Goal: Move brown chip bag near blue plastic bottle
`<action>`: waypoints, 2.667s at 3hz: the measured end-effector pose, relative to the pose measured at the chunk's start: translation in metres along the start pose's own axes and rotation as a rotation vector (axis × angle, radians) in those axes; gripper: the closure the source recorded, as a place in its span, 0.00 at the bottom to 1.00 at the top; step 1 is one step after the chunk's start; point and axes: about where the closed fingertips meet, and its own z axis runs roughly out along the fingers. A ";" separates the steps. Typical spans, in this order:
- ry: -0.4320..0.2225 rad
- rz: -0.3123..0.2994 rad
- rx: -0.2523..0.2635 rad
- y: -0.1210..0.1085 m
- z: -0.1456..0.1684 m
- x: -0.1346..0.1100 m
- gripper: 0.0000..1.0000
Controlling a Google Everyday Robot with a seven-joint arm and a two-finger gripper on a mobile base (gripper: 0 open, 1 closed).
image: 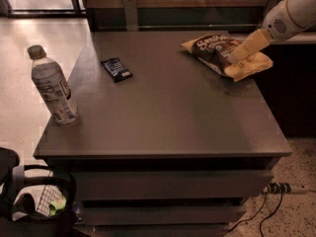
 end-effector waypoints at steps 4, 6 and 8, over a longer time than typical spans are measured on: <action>-0.001 0.099 -0.126 -0.019 0.120 -0.013 0.02; 0.005 0.097 -0.135 -0.016 0.127 -0.013 0.49; 0.006 0.097 -0.137 -0.016 0.122 -0.018 1.00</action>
Offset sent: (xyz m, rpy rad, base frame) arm 0.0895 0.0164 -0.0415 0.0582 0.0392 -0.0103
